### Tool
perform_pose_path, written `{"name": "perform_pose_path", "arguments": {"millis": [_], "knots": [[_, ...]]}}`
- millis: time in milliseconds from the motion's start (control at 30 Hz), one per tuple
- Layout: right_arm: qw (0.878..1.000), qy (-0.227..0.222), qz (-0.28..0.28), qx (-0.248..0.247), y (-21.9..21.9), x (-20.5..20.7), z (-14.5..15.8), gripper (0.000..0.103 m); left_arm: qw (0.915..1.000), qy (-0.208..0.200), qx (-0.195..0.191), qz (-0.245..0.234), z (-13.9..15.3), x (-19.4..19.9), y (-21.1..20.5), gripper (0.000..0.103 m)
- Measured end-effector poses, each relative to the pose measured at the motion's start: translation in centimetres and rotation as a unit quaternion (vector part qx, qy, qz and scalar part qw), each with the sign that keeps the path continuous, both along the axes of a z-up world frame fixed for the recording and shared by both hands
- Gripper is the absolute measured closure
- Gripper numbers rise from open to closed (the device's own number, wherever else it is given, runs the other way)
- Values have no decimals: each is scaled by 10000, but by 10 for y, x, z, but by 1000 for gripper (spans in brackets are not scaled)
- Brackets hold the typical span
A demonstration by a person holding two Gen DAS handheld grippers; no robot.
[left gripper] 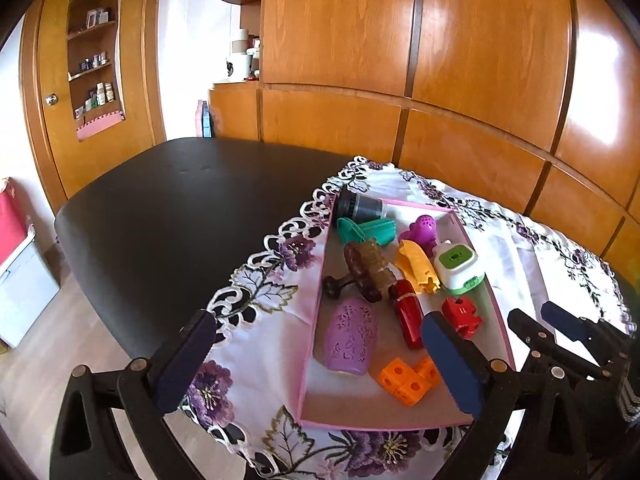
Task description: Organize rigid objects
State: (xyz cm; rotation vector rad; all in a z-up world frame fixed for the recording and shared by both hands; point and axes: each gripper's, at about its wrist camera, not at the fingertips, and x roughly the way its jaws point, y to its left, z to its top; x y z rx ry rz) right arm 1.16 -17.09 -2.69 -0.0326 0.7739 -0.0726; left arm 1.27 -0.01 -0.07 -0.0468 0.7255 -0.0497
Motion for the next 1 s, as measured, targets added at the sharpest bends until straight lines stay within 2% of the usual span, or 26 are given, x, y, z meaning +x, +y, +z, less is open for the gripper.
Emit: {"name": "perform_pose_path", "arguments": {"millis": [300, 500, 833, 1000], "knots": [[9997, -211, -130, -19, -6, -11, 10, 60, 9999, -33, 85, 97, 4, -6, -9, 0], [9996, -255, -121, 3, -7, -13, 14, 60, 9999, -63, -110, 95, 8, -8, -6, 0], [9997, -224, -6, -32, -1, -15, 12, 60, 9996, -207, 117, 154, 8, -12, -7, 0], [9997, -254, 10, -2, -2, -17, 14, 60, 9996, -190, 106, 152, 9, -12, -5, 0]]}}
